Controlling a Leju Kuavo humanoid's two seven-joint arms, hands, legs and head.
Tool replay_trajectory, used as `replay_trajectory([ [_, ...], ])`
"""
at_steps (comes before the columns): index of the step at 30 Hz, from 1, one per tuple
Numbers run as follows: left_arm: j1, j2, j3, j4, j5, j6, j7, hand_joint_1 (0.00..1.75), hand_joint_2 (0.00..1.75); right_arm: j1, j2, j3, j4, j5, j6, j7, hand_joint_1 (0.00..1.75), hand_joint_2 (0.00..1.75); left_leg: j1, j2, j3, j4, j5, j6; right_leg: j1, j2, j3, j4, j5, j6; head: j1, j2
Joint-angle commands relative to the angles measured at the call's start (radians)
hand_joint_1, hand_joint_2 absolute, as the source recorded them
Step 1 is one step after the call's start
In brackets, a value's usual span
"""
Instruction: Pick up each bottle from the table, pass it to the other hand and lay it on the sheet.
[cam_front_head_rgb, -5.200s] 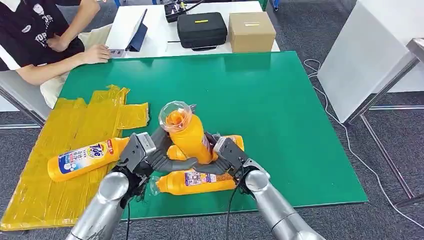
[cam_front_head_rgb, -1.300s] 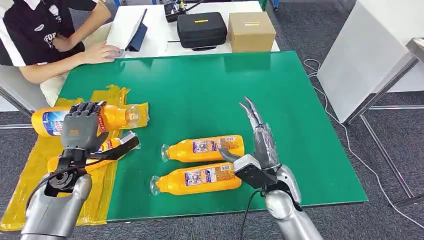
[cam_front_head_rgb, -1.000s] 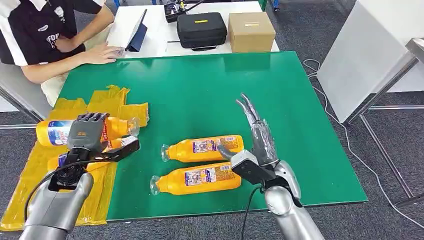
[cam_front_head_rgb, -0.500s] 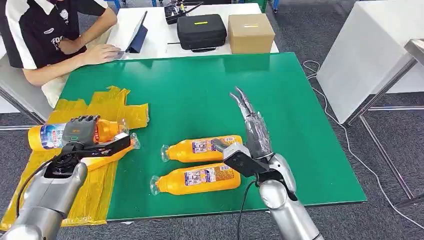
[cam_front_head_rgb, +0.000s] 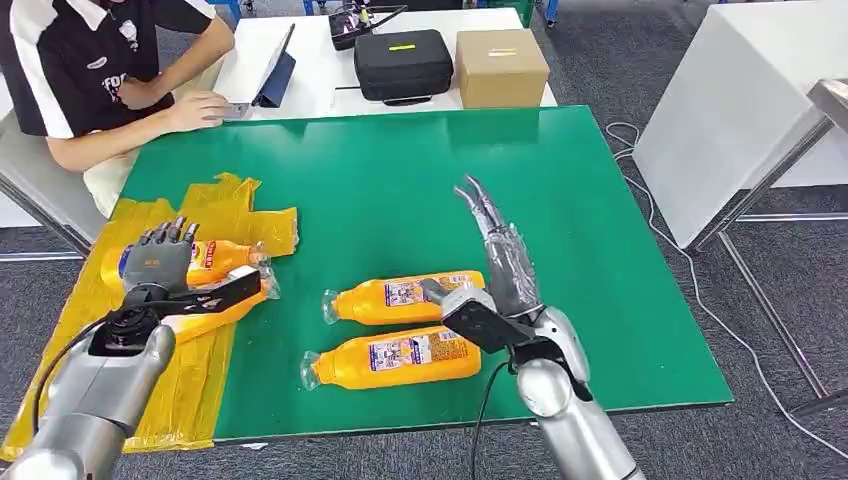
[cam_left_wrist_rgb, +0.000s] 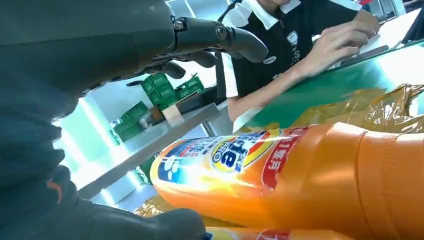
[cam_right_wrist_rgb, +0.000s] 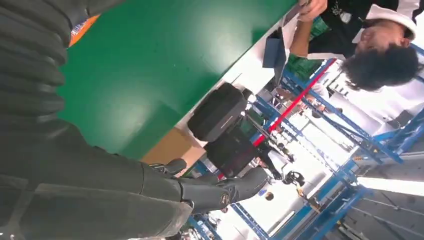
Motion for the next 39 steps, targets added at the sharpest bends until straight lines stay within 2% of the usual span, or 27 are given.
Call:
replay_trajectory([
  [1,0.069,-0.032,0.024,0.033,0.028,0.007,-0.058,0.0,1.75,-0.027,-0.005,0.006,0.07,0.016,0.007,0.019,0.0,1.75,0.0,0.003,0.004,-0.003,0.0,-0.002,0.0,0.002,0.003,-0.003,0.001,0.0,0.0,0.0],
  [3,0.073,-0.056,0.055,0.001,0.106,0.033,-0.132,0.0,1.75,-0.019,-0.013,0.0,0.069,0.043,0.008,0.039,0.0,1.75,0.0,0.003,0.004,-0.003,0.0,-0.002,0.0,0.001,0.004,-0.004,0.001,0.0,0.0,0.0],
  [4,0.099,-0.102,0.119,-0.085,0.309,0.046,-0.278,0.0,1.75,0.003,-0.03,-0.004,0.058,0.144,-0.003,0.093,0.0,1.75,0.0,0.001,0.004,-0.002,0.0,-0.002,0.0,0.0,0.003,-0.003,0.0,0.0,0.0,0.0],
  [7,0.189,-0.112,0.1,-0.349,0.642,-0.072,-0.355,0.0,1.75,0.045,-0.049,-0.007,0.04,0.249,0.008,0.119,0.0,1.75,0.0,-0.001,0.003,-0.002,0.0,-0.001,0.0,-0.002,0.004,-0.004,0.0,0.001,0.0,0.0],
  [10,0.247,-0.111,0.114,-0.484,0.915,-0.159,-0.417,0.0,1.75,0.027,-0.073,0.019,0.058,0.332,0.026,0.14,0.0,1.75,0.001,-0.002,-0.001,0.001,-0.001,-0.001,0.0,-0.003,0.001,-0.002,-0.001,0.001,0.0,0.0],
  [13,0.259,-0.097,0.101,-0.508,0.932,-0.163,-0.402,0.0,1.75,0.018,-0.07,0.021,0.067,0.334,0.026,0.141,0.0,1.75,0.001,0.003,-0.007,0.001,-0.001,-0.001,0.0,0.002,-0.006,-0.001,0.0,0.001,0.0,0.0],
  [17,0.255,-0.094,0.097,-0.497,0.936,-0.161,-0.401,0.0,1.75,0.017,-0.069,0.021,0.066,0.335,0.026,0.141,0.0,1.75,-0.001,0.001,-0.007,0.0,0.0,-0.001,-0.002,0.0,-0.007,-0.002,0.0,0.0,0.0,0.0],
  [19,0.283,-0.1,0.109,-0.555,1.122,-0.196,-0.455,0.0,1.75,-0.021,-0.095,0.058,0.09,0.436,0.05,0.189,0.0,1.75,0.0,0.001,-0.008,0.001,-0.001,-0.001,-0.001,0.0,-0.008,-0.001,0.0,0.0,0.0,0.0],
  [23,0.318,-0.106,0.089,-0.637,1.25,-0.194,-0.429,0.0,1.75,-0.103,-0.138,0.119,0.167,0.524,0.094,0.232,0.0,1.75,0.001,0.005,-0.008,0.002,-0.002,-0.002,0.001,0.004,-0.008,-0.001,0.0,0.001,0.0,0.0],
  [33,0.348,-0.116,0.097,-0.65,1.291,-0.177,-0.449,0.0,1.75,-0.188,-0.147,0.198,0.27,0.556,0.148,0.246,0.0,1.75,0.0,0.004,-0.007,0.0,-0.001,-0.002,0.0,0.002,-0.007,-0.002,0.0,0.0,0.0,0.0],
  [39,0.39,-0.117,0.084,-0.704,1.379,-0.252,-0.466,0.0,1.75,-0.28,-0.128,0.27,0.385,0.541,0.169,0.245,0.0,1.75,0.0,0.005,-0.006,0.0,-0.002,-0.002,0.0,0.003,-0.006,-0.002,0.0,0.0,0.0,0.0],
])
